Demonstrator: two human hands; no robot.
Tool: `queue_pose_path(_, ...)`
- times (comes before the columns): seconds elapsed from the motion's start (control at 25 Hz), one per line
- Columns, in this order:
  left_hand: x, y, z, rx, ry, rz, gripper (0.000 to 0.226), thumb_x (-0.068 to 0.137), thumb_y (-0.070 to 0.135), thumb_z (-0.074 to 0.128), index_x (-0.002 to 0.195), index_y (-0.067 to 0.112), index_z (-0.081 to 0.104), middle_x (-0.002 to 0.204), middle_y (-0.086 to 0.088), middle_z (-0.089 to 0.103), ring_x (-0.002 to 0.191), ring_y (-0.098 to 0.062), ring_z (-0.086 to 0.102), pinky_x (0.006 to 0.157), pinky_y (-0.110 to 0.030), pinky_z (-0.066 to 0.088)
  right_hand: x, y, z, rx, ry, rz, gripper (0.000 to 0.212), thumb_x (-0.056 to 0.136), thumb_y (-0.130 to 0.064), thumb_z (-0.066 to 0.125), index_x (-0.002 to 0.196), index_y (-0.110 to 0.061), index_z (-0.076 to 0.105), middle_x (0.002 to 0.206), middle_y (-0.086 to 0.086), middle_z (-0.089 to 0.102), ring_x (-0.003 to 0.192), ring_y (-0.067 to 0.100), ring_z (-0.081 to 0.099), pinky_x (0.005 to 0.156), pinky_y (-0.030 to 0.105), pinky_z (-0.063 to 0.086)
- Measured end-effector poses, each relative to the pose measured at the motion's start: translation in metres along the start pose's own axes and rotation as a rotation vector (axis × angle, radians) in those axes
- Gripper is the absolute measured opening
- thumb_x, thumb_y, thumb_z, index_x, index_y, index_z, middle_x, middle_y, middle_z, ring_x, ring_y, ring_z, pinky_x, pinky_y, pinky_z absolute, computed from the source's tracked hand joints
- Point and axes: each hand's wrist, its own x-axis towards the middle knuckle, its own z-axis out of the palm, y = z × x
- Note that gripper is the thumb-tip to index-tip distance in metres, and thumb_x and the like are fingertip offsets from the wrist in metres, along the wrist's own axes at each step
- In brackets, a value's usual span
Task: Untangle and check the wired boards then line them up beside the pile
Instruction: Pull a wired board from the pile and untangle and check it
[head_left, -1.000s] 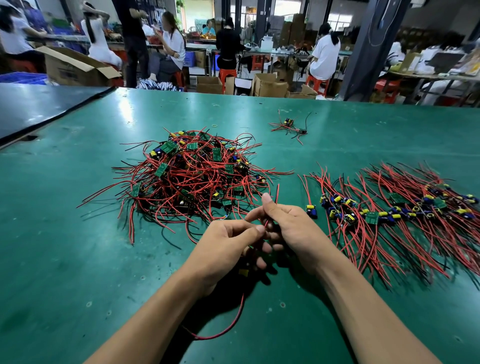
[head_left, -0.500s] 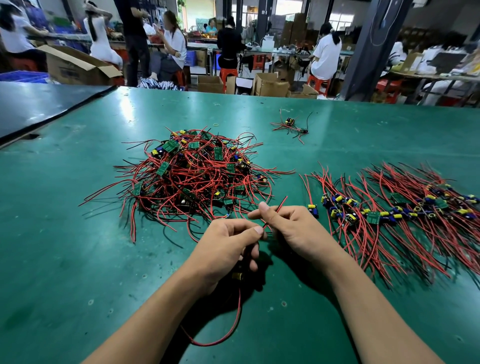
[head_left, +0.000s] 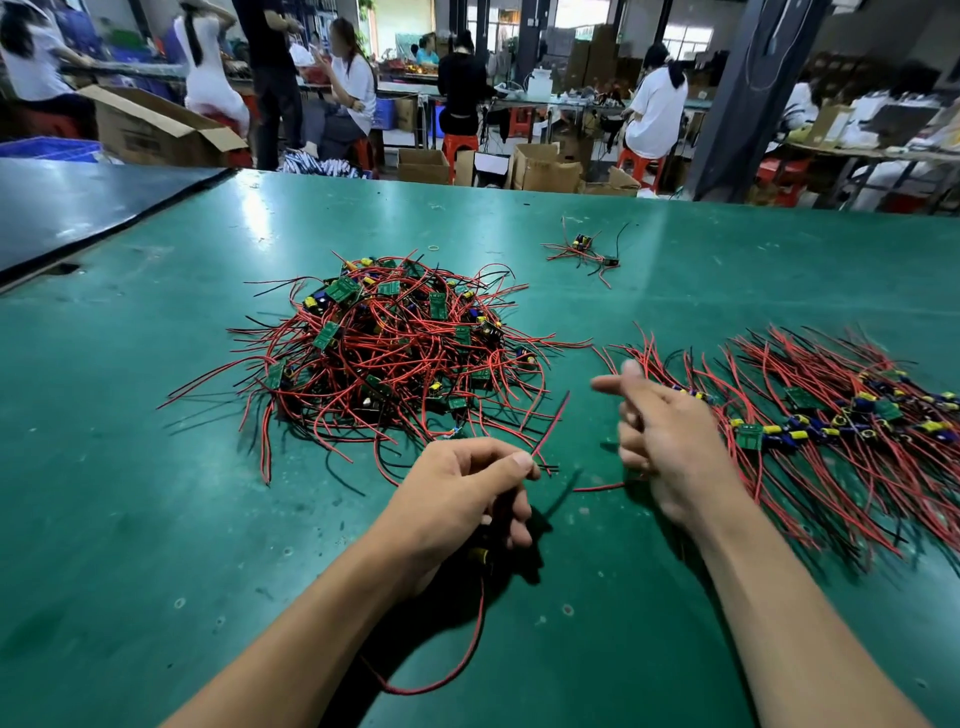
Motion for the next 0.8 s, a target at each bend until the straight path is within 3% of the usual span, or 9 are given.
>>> queue_pose_path(0.12,0.002,0.0,0.003,-0.067,0.059,0.026,0.017,0.098,0.013,0.054,0.092,0.0,0.063,0.057,-0.007,0.058,0.044,-0.019,0.057,0.044,-0.022,0.047,-0.018,0.009,0.035,-0.11,-0.224,0.14,0.06,0.08,-0.07,0.06,0.09,-0.013,0.078,0.059,-0.004,0.038,0.04,0.006,0.027,0.037,0.015,0.022)
queue_pose_path(0.2,0.002,0.0,0.004,-0.092,0.067,0.035,0.017,0.099,0.013,0.052,0.093,0.002,0.064,0.056,-0.006,0.057,0.043,-0.018,0.056,0.043,-0.022,0.046,-0.028,0.015,0.046,-0.2,-0.374,0.19,0.069,0.08,-0.075,0.06,0.09,-0.009,0.074,0.059,0.003,0.05,0.041,0.012,0.042,0.04,0.017,0.026)
queue_pose_path(0.32,0.001,0.0,0.003,-0.094,0.044,0.022,0.018,0.1,0.012,0.051,0.093,0.002,0.064,0.056,-0.006,0.057,0.043,-0.017,0.055,0.043,-0.021,0.046,-0.039,0.016,0.049,-0.181,-0.527,0.191,0.057,0.089,-0.065,0.061,0.086,-0.009,0.068,0.057,0.013,0.06,0.045,0.024,0.059,0.04,0.021,0.028)
queue_pose_path(0.4,0.001,-0.001,0.001,-0.069,0.032,0.005,0.019,0.1,0.012,0.05,0.091,-0.001,0.061,0.056,-0.006,0.056,0.042,-0.016,0.055,0.043,-0.023,0.046,-0.041,0.016,0.05,-0.079,-0.567,0.194,0.052,0.094,-0.054,0.061,0.094,-0.002,0.069,0.059,0.018,0.061,0.046,0.027,0.061,0.043,0.023,0.039)
queue_pose_path(0.48,0.002,-0.002,0.0,-0.049,0.03,-0.003,0.02,0.1,0.013,0.049,0.089,-0.001,0.059,0.054,-0.005,0.053,0.041,-0.017,0.054,0.045,-0.024,0.045,-0.039,0.016,0.05,-0.06,-0.542,0.157,0.046,0.095,-0.046,0.063,0.101,-0.001,0.072,0.064,0.021,0.064,0.052,0.03,0.064,0.055,0.035,0.052)
queue_pose_path(0.56,0.003,-0.002,0.0,-0.037,0.025,-0.007,0.021,0.1,0.015,0.051,0.086,0.002,0.06,0.053,-0.003,0.052,0.041,-0.016,0.053,0.047,-0.024,0.045,-0.034,0.015,0.048,-0.312,-0.407,0.025,0.04,0.095,-0.049,0.062,0.097,-0.013,0.078,0.069,0.013,0.07,0.063,0.024,0.065,0.068,0.042,0.052)
queue_pose_path(0.68,0.004,-0.003,-0.001,0.022,0.007,0.01,0.022,0.098,0.015,0.054,0.081,0.005,0.063,0.053,-0.002,0.053,0.041,-0.016,0.053,0.049,-0.024,0.045,-0.026,0.012,0.044,-0.565,-0.229,-0.142,0.035,0.097,-0.048,0.058,0.087,-0.022,0.08,0.063,-0.007,0.069,0.065,0.002,0.057,0.068,0.025,0.045)
queue_pose_path(0.8,0.003,-0.003,0.0,0.084,-0.02,0.034,0.021,0.099,0.014,0.053,0.081,0.006,0.062,0.053,-0.001,0.053,0.041,-0.017,0.053,0.052,-0.028,0.042,-0.022,0.01,0.039,-0.624,-0.117,-0.232,0.036,0.099,-0.046,0.056,0.087,-0.022,0.08,0.058,0.004,0.059,0.061,0.004,0.048,0.058,0.02,0.037)
